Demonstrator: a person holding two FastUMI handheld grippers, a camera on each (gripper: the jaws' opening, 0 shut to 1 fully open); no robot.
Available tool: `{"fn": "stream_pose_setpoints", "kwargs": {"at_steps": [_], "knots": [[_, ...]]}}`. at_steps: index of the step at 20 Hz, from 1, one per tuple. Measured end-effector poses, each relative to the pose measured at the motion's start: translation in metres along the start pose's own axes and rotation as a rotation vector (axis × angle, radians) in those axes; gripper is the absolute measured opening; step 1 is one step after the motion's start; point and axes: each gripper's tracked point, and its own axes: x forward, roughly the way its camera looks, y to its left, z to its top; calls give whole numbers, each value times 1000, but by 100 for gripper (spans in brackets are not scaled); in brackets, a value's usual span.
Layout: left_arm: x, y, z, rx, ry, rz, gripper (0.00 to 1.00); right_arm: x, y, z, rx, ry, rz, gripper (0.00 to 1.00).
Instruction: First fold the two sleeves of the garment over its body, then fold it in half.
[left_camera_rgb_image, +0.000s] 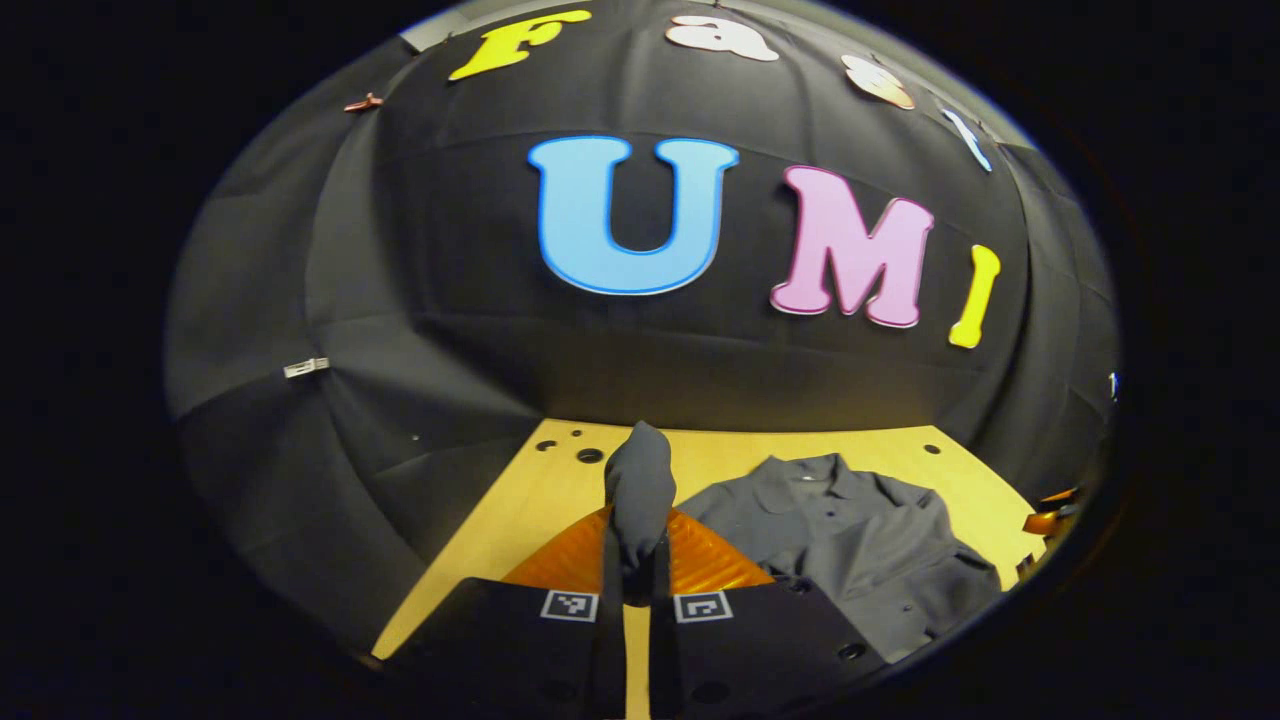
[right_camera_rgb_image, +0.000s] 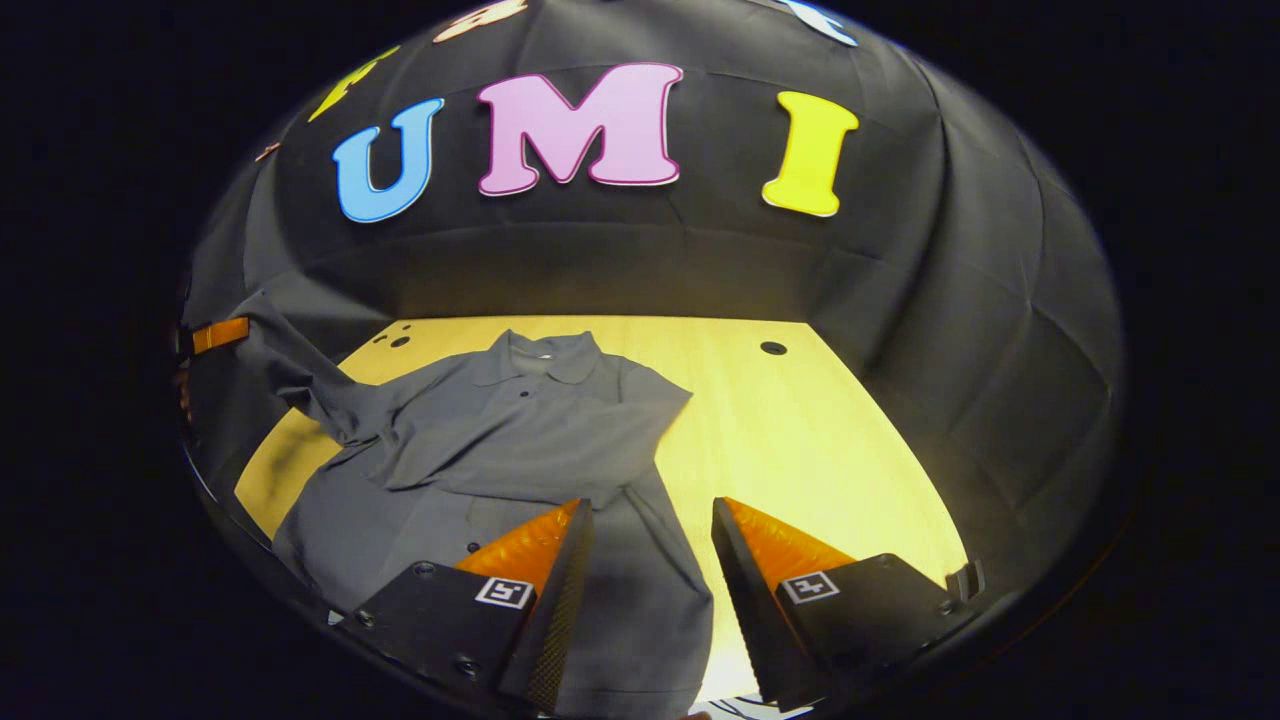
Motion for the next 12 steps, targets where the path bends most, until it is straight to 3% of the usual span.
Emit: {"fn": "stream_pose_setpoints", "kwargs": {"at_steps": [5, 12], "knots": [[0, -82, 1, 37, 36, -116, 13, -8, -35, -10, 80, -5, -42, 74], [16, -180, -16, 74, 66, -234, 13, -27, -88, -23, 99, -9, -99, 74]]}}
